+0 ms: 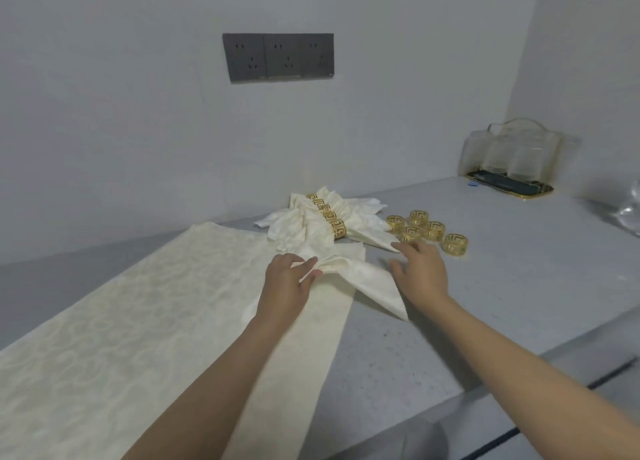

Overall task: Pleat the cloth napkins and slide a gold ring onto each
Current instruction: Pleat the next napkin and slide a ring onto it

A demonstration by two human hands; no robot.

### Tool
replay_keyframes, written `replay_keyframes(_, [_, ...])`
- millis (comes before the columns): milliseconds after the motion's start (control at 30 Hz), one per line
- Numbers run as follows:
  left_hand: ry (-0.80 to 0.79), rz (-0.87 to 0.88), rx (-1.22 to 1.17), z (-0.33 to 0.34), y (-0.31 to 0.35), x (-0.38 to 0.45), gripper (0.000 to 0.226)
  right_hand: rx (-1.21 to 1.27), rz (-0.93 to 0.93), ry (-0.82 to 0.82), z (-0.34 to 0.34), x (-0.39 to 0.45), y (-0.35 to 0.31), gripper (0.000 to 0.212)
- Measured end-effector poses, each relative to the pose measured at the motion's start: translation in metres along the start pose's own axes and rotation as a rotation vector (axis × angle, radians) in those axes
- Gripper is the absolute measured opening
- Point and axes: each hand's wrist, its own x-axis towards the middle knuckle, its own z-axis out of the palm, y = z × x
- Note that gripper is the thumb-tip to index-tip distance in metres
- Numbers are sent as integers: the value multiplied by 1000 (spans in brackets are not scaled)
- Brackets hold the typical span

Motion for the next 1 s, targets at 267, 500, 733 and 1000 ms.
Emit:
replay_keyframes(267, [42,89,25,60,19,28,26,-199,175,65,-4,33,66,40])
replay_keyframes(500, [13,112,-14,83,25,38,40,-231,292,-30,-3,58,96,51])
replay_keyframes(733, [-33,106,-7,87,24,42,41,-99,286,-1,7,65,108,38])
replay_keyframes(1000, [6,94,9,72,19,38,37,237,250,-16,-11,47,86,46])
